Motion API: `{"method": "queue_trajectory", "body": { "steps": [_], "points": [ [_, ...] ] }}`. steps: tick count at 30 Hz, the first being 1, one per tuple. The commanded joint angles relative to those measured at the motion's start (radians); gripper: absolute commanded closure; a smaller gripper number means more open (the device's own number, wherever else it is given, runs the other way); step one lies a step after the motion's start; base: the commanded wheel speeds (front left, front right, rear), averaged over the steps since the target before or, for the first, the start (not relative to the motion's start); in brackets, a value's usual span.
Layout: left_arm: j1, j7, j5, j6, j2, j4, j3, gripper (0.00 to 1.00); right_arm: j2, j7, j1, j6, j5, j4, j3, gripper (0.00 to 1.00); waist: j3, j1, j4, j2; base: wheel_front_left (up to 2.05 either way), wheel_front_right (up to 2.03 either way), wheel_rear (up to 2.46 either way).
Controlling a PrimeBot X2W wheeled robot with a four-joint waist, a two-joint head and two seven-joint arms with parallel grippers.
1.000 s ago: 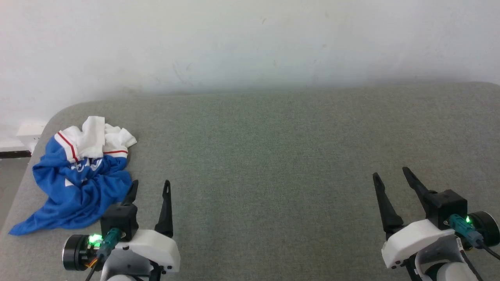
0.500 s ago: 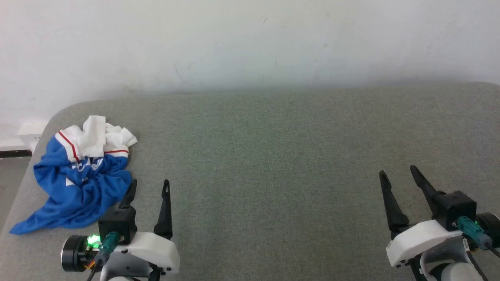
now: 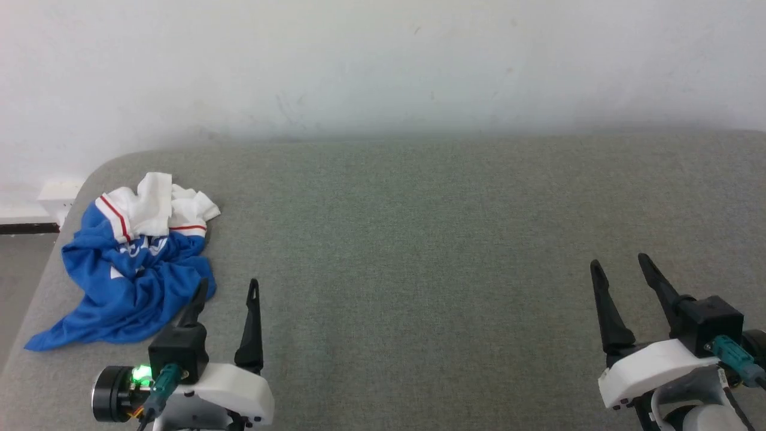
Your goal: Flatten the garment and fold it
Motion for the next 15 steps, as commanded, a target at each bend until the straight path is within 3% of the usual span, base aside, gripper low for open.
{"method": "queue_trajectory", "body": {
  "steps": [1, 15],
  "points": [
    [0.013, -0.011, -0.003, -0.003, 0.007, -0.008, -0.001, 0.00, 0.001, -0.011, 0.009, 0.000, 0.006, 0.002, -0.004, 0.00, 0.000, 0.0000, 0.005, -0.0001, 0.00, 0.00, 0.00],
    [0.029, -0.040, -0.006, -0.006, 0.011, -0.017, -0.001, 0.00, 0.001, -0.040, 0.008, 0.000, 0.014, 0.022, -0.020, 0.00, 0.004, 0.0000, 0.061, -0.0001, 0.00, 0.00, 0.00]
  ]
}}
